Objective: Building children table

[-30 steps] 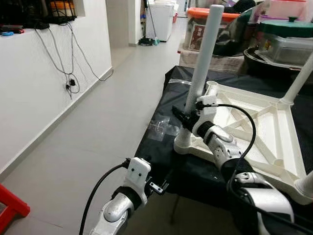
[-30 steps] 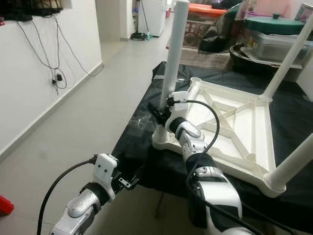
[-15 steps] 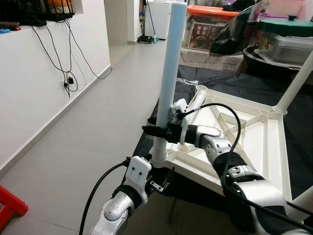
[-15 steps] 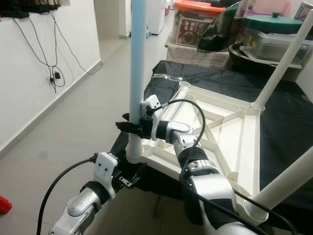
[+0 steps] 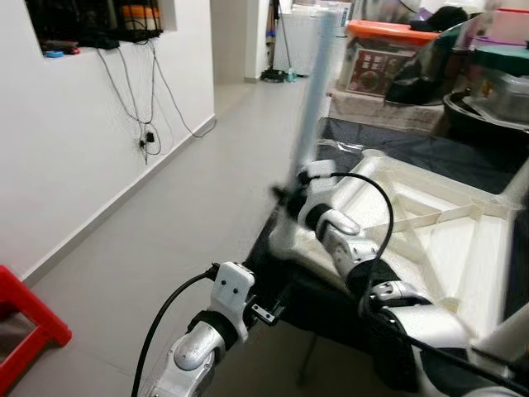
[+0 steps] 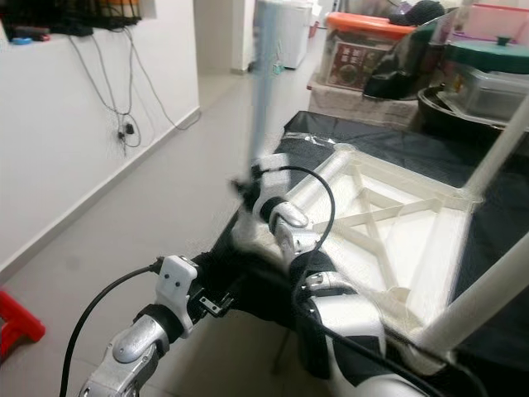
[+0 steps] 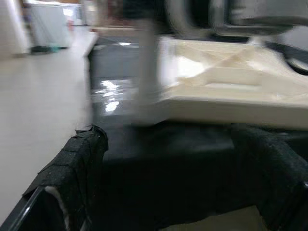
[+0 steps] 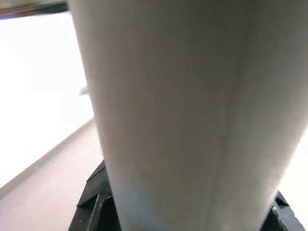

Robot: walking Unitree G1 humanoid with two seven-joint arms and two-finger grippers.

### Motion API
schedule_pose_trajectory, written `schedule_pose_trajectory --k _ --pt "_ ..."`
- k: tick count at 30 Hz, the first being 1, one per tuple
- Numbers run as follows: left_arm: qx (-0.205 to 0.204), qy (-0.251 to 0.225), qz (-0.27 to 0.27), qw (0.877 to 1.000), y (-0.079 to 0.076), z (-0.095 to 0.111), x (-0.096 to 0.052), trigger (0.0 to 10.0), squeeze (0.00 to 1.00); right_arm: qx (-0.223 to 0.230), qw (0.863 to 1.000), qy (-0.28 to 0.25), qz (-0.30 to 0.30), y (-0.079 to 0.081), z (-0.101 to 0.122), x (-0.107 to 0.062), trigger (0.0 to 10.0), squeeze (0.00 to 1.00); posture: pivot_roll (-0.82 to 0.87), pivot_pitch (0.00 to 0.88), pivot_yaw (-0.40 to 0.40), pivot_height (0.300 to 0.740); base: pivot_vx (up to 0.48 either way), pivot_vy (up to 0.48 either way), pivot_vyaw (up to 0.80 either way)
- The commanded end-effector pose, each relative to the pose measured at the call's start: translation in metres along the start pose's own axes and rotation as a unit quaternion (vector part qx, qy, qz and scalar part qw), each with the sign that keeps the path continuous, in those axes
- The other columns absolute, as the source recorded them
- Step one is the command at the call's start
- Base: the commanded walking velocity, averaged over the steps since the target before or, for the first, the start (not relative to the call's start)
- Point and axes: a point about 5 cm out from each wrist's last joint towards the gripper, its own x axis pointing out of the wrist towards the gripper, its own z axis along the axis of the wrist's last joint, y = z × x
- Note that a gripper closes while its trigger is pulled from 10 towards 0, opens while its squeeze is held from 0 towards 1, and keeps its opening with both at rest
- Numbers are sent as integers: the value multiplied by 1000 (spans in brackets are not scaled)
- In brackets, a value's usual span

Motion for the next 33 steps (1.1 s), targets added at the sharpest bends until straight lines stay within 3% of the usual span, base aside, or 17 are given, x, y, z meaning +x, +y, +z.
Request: schedule_pose_trajectory --k 1,6,7,11,12,14,15,17,18,22,23,24,25,28,30,31,33 --pt "2 5 0 1000 0 0 0 10000 0 26 992 37 -120 -32 -20 -5 0 0 73 0 -82 740 0 0 0" --pt "0 6 0 1000 0 0 0 10000 0 37 985 28 -164 -23 -29 -12 0 0 73 0 -83 740 0 0 0" --pt "0 6 0 1000 1 0 0 10000 0 42 984 28 -169 -14 -33 -15 0 0 75 0 -82 740 0 0 0" --pt "0 6 0 1000 2 0 -1 10000 0 49 986 32 -156 -4 -35 -16 0 0 75 0 -82 740 0 0 0" --pt "0 6 1 1000 2 0 -1 10000 0 52 988 31 -145 1 -35 -17 588 0 73 0 -79 740 0 0 0" --pt "0 6 1 1000 2 0 -1 10000 0 52 988 31 -145 1 -35 -17 588 0 73 0 -79 740 0 0 0" --pt "0 6 0 1000 2 0 -1 10000 0 53 991 23 -122 8 -33 -17 10000 0 73 0 -83 740 0 0 0" --pt "0 6 0 1000 2 0 -1 10000 0 53 991 23 -122 8 -33 -17 10000 0 73 0 -83 740 0 0 0" --pt "0 7 1 1000 3 -1 -1 10000 0 56 996 -10 -68 18 -26 -16 10000 1000 74 0 -84 740 0 0 0" --pt "0 7 1 1000 4 -1 -1 10000 0 62 997 -22 -51 19 -22 -15 10000 1000 74 0 -85 740 0 0 0" --pt "0 7 1 1000 4 0 -1 10000 0 78 996 -44 2 17 -14 -13 10000 0 75 0 -82 740 0 0 0" --pt "0 7 1 1000 3 0 -1 10000 0 84 994 -54 48 18 -9 -11 10000 0 75 0 -81 740 0 0 0" --pt "0 7 1 1000 3 0 -1 10000 0 84 994 -54 48 18 -9 -11 10000 0 75 0 -81 740 0 0 0" --pt "0 7 0 1000 3 0 0 10000 0 104 974 -60 195 26 0 -11 10000 0 75 0 -79 740 0 0 0" --pt "-1 7 0 1000 2 0 0 10000 0 91 954 -42 282 29 0 -14 10000 0 73 0 -78 740 0 0 0" --pt "-1 7 0 1000 2 0 0 10000 0 91 954 -42 282 29 0 -14 10000 0 73 0 -78 740 0 0 0" --pt "-1 7 -1 1000 2 1 1 10000 0 59 936 -27 346 30 1 -16 10000 0 74 0 -78 740 0 0 0"
